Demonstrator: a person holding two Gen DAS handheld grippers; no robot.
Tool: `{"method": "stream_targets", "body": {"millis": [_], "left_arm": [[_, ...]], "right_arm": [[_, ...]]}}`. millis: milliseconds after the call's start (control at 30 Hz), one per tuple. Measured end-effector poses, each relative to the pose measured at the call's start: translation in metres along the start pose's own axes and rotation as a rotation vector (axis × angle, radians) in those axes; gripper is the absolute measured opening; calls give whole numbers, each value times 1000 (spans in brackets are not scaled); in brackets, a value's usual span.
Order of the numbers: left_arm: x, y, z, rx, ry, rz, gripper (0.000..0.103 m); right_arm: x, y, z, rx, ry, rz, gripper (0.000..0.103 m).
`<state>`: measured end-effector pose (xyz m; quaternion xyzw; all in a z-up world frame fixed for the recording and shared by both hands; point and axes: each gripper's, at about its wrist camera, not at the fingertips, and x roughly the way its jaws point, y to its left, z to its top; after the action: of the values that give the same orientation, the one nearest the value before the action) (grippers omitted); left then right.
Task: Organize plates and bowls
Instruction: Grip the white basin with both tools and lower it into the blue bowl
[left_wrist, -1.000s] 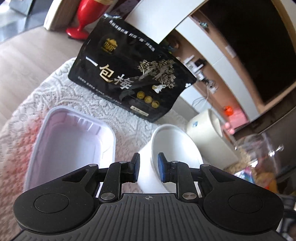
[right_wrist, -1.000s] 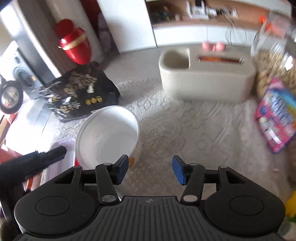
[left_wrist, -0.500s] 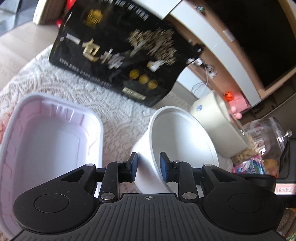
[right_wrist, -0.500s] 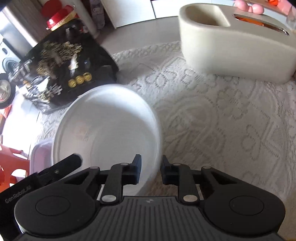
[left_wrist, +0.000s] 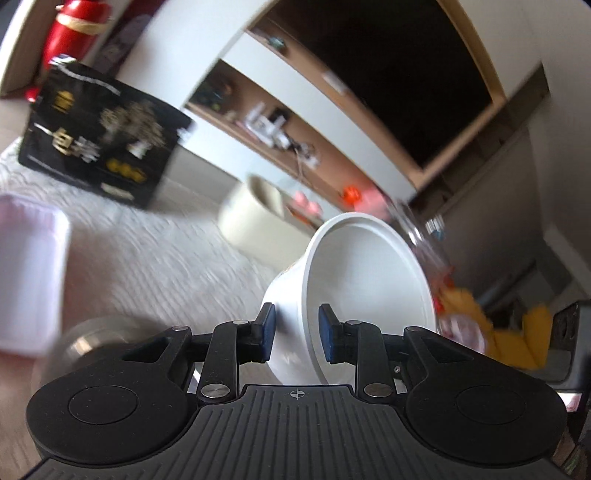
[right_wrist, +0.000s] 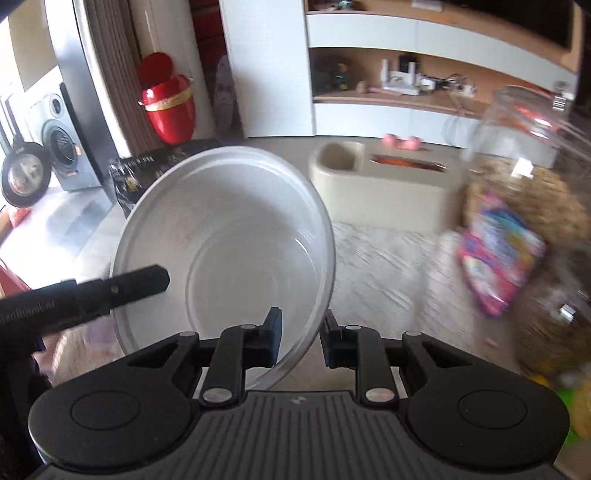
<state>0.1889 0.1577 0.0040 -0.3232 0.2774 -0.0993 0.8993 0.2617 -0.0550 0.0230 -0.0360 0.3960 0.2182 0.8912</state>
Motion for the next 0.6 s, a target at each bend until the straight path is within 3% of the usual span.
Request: {"method": "stream_targets", "body": {"millis": [233,400,600], "left_arm": [[15,-46,-39,80,189,68,25],[19,-67,-58,145,205,113,25],[30,-64,-67,121,226,157,24]], "right_arm": [[-40,-51,-47,68,55,-29,22],[-47,-68,-69,100,51,-33,23],[-33,-76,-85,64,45,-86,26]]}}
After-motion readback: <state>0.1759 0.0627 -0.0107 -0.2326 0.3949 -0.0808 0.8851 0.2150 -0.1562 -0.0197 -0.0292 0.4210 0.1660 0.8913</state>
